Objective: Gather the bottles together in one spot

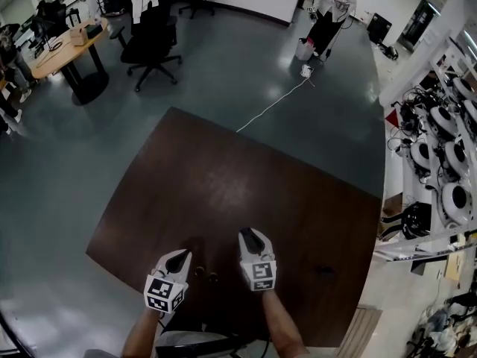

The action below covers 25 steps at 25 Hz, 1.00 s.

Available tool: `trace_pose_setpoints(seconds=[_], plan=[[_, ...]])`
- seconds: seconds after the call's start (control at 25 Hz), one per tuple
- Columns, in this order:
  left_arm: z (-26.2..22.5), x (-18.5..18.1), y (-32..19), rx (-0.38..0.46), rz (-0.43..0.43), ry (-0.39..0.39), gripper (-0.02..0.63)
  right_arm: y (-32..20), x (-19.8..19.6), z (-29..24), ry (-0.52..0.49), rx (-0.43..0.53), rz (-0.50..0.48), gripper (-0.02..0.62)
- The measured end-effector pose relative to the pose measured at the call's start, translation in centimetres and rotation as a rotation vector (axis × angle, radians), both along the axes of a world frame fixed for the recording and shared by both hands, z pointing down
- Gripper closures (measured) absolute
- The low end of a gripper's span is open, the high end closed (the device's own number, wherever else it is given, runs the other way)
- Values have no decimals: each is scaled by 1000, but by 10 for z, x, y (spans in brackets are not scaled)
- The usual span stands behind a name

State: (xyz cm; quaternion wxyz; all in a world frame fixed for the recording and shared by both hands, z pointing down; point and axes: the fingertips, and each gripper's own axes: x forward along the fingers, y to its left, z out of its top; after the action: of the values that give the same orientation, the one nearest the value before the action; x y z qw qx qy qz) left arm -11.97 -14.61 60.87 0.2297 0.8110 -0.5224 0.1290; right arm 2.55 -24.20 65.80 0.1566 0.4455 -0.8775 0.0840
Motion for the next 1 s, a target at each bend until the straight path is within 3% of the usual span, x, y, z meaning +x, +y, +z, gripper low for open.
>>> trace_pose_setpoints(seconds=[0.52,1.0], plan=[[-3,30,48,16,46,10,606,79,33,-14,-18,6,23,495],[8,42,84,5,24,23,606,131,24,5,-22,-26,-59,495]])
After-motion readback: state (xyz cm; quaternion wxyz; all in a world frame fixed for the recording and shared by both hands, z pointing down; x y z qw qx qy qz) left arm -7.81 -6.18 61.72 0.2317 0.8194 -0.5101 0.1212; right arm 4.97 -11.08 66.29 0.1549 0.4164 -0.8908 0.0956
